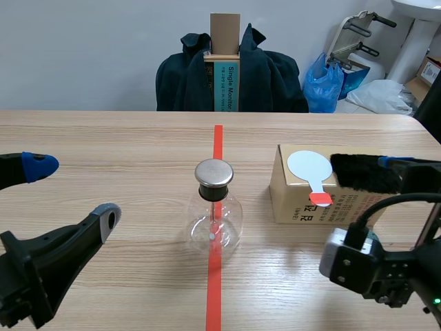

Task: Do the electroscope experiment.
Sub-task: 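Pick up the white charging plate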

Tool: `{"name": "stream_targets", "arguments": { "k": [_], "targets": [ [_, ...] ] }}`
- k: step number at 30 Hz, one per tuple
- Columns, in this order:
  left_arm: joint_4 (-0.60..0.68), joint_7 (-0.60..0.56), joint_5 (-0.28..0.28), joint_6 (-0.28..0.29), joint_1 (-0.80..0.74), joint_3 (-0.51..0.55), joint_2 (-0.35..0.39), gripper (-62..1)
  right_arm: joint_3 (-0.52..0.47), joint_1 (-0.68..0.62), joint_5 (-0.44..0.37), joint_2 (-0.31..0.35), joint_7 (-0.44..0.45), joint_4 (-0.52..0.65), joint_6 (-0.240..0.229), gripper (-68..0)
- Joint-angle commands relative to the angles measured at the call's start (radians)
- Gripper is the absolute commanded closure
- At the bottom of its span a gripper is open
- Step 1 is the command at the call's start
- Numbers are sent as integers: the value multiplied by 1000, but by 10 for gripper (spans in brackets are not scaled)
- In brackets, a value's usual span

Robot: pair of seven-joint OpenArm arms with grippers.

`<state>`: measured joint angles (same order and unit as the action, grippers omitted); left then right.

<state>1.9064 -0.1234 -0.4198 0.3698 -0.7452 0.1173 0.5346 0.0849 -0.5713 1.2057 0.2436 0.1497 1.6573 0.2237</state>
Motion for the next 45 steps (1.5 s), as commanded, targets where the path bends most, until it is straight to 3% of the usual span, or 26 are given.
{"name": "stream_targets", "arguments": {
  "k": [1,12,17,32,34,39,45],
  "targets": [
    [17,-13,-6,2,-5,3,-2,-623,10,33,-1,-3,-10,-16,20,-679],
    [17,-14,-6,2,-5,3,-2,-623,117,197,67,-58,-54,-231,55,-679],
    [17,-14,-6,2,-5,3,-2,-623,146,238,68,-59,-54,-248,76,-679],
    [17,-14,-6,2,-5,3,-2,-623,154,258,91,-58,-39,-248,76,-679],
    [17,-14,-6,2,-5,3,-2,-623,154,258,93,-58,-39,-248,76,-617],
    [17,-14,-6,2,-5,3,-2,-623,154,259,93,-58,-39,-248,76,-337],
    [17,-14,-6,2,-5,3,-2,-623,154,258,93,-52,-39,-248,76,-168]
  ]
}}
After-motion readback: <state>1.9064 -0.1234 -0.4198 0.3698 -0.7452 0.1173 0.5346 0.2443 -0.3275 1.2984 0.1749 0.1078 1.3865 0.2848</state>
